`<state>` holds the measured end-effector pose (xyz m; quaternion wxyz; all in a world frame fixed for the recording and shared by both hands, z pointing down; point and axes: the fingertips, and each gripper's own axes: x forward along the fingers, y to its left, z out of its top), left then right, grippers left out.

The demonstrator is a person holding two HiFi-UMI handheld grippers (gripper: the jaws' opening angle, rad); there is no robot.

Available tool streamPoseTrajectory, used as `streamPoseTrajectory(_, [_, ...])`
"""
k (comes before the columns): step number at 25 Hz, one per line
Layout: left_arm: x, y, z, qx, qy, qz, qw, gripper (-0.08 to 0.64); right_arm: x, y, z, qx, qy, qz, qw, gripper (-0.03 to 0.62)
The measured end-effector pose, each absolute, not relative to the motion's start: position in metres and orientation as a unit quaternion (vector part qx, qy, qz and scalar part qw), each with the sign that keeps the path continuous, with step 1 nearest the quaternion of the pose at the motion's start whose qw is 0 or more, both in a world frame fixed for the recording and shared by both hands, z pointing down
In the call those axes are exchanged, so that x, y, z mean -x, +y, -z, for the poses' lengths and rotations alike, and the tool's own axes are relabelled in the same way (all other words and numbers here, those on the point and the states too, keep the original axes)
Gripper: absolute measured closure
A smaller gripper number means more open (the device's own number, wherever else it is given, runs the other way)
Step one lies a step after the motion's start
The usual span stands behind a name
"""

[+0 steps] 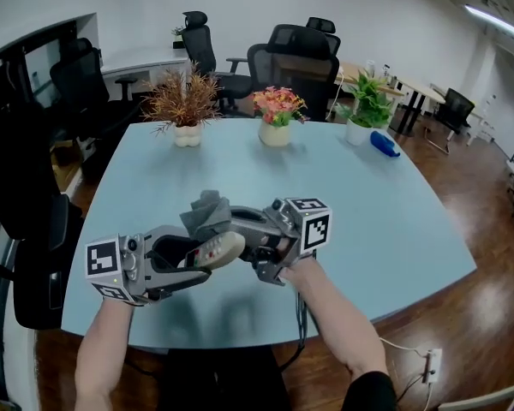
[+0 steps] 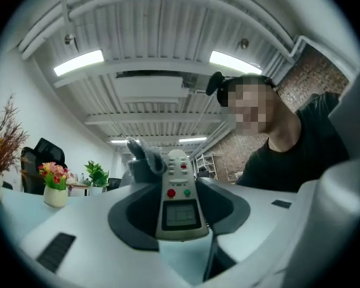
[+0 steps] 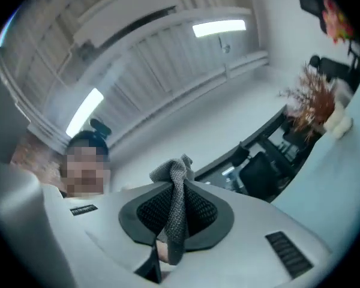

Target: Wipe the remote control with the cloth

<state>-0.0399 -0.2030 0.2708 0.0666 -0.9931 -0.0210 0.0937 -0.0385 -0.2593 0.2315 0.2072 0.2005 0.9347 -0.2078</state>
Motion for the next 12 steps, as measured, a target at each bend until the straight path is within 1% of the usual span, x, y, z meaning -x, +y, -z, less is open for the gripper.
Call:
streamPoseTrajectory(4, [0.040,-0.195,-0.273,0.991,-0.031,-0.073,0.109,0.383,0.021,-0.237,-0.219,-0.321,0.886,0.235,0.237,0.568])
streamPoseTrajectory(7, [0.045,-0.196,-0.276,0.991,-0.021,-0.061,0.119,0.383,-0.013,-0.218,-0.199,-0.366,0.871,0.170,0.281,0.568])
streamPoseTrajectory(9, [0.049,-0.199,-0.275,0.991,-0.014,-0.062,0.115,0.382,-0.022,-0.218,-0.191,-0.339,0.884,0.125,0.297,0.568])
streamPoseTrajectory(12, [0.057,-0.210,-0.271,0.991,0.015,-0.067,0.115,0.382,0.001,-0.235,-0.200,-0.248,0.931,0.103,0.248,0.568])
